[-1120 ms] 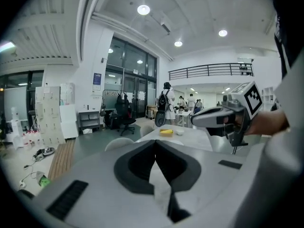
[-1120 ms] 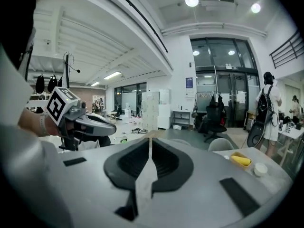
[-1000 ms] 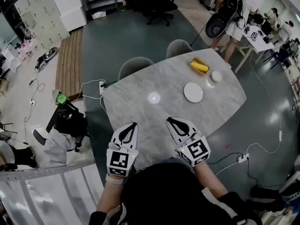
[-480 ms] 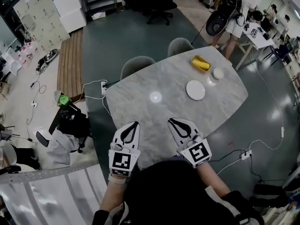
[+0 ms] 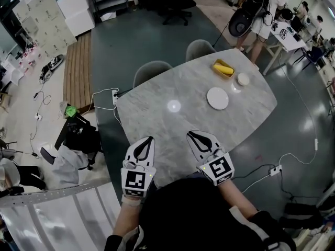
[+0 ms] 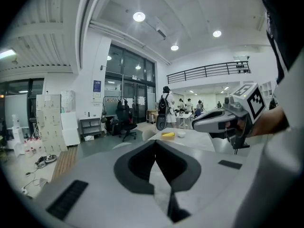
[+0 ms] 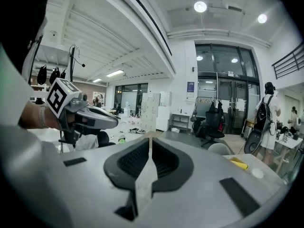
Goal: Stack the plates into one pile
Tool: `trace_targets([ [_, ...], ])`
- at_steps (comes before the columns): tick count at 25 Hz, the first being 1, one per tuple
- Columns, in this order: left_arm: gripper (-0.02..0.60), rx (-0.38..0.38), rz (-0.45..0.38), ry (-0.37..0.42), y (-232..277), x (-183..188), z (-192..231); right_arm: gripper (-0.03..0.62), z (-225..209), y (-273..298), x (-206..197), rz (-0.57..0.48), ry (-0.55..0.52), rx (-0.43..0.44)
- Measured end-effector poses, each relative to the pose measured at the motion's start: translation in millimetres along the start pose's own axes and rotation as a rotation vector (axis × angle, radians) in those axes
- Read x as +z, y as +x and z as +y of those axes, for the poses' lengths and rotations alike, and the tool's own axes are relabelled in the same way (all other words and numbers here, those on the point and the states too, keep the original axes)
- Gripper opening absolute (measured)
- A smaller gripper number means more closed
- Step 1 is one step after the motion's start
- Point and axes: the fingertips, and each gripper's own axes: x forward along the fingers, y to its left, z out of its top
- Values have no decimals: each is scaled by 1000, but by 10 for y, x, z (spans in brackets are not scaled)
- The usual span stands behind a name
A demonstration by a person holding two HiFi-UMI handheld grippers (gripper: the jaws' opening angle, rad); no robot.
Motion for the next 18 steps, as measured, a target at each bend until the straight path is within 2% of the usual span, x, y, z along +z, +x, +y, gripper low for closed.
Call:
trace_targets([
  [7,8,14,25,-21,37,-66,0,32,-46,0,-36,4,-3,4],
  [18,8,15,41,-11,115,-83,-51,32,-133,-50,-45,0,-10,0],
])
